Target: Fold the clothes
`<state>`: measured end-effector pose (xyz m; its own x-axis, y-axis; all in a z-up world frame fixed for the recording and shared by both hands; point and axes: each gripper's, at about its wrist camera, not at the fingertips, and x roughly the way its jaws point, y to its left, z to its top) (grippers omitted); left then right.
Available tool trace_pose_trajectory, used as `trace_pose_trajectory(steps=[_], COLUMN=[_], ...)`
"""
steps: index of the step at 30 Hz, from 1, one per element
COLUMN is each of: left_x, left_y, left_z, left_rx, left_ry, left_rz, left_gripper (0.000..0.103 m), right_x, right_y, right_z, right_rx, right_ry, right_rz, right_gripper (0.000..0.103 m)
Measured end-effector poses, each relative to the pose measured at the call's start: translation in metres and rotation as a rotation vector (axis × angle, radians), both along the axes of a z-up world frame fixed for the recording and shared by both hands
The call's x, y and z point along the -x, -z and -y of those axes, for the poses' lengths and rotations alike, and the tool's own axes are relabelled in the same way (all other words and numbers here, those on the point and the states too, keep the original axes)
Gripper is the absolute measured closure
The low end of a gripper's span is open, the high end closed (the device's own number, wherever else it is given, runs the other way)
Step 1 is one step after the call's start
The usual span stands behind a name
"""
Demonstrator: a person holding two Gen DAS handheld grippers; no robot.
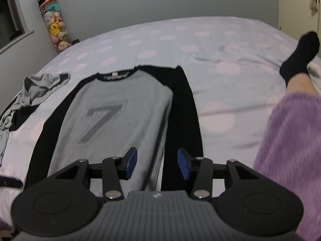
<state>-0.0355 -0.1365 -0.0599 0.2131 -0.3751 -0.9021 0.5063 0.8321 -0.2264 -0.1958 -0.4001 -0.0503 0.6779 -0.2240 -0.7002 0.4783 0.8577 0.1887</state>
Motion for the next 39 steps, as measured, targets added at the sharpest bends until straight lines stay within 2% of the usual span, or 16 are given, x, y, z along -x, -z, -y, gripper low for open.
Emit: trace_pose_trajectory(steps=[3, 5, 7, 11, 18, 21, 26, 33, 37, 39], left_x=[0.015, 0.021, 0.024, 0.022, -0.014, -0.043, -0.099, -0.176, -0.208, -0.212], left_y=[0.011, 0.013, 0.014, 0.003, -0.061, -0.086, -0.107, -0.101, -0.074, -0.062], left_z=[0.001, 0.0, 0.0, -0.006, -0.034, -0.05, -0.076, -0.121, -0.14, -0.143], left_rx=[-0.015, -0.009, -0.02, 0.015, 0.1, 0.095, 0.033, -0.057, -0.119, -0.122], left_ry=[0.012, 0.014, 0.012, -0.032, -0.142, -0.198, -0.29, -0.429, -0.486, -0.492], left_rz=[-0.027, -0.024, 0.003, 0.053, 0.217, 0.292, 0.4, 0.444, 0.414, 0.391], left_gripper=[0.062, 0.092, 0.098, 0.099, 0.099, 0.099, 0.099, 0.099, 0.099, 0.098], right_x=[0.003, 0.004, 0.006, 0.008, 0.006, 0.003, -0.003, -0.01, -0.012, -0.013], right_y=[-0.001, -0.002, -0.002, -0.002, 0.003, 0.006, 0.011, 0.015, 0.016, 0.015], right_z=[0.0, 0.001, 0.002, 0.004, 0.007, 0.008, 0.009, 0.009, 0.012, 0.014], right_rx=[0.003, 0.005, 0.004, 0.001, -0.007, -0.008, -0.01, 0.006, 0.015, 0.017], right_ry=[0.002, 0.004, 0.006, 0.01, 0.019, 0.017, 0.014, 0.035, 0.054, 0.065], right_rz=[0.015, 0.025, 0.03, 0.039, 0.025, 0.013, -0.008, -0.049, -0.077, -0.09], right_gripper=[0.055, 0.055, 0.055, 0.055, 0.055, 0.055, 0.055, 0.055, 0.055, 0.055])
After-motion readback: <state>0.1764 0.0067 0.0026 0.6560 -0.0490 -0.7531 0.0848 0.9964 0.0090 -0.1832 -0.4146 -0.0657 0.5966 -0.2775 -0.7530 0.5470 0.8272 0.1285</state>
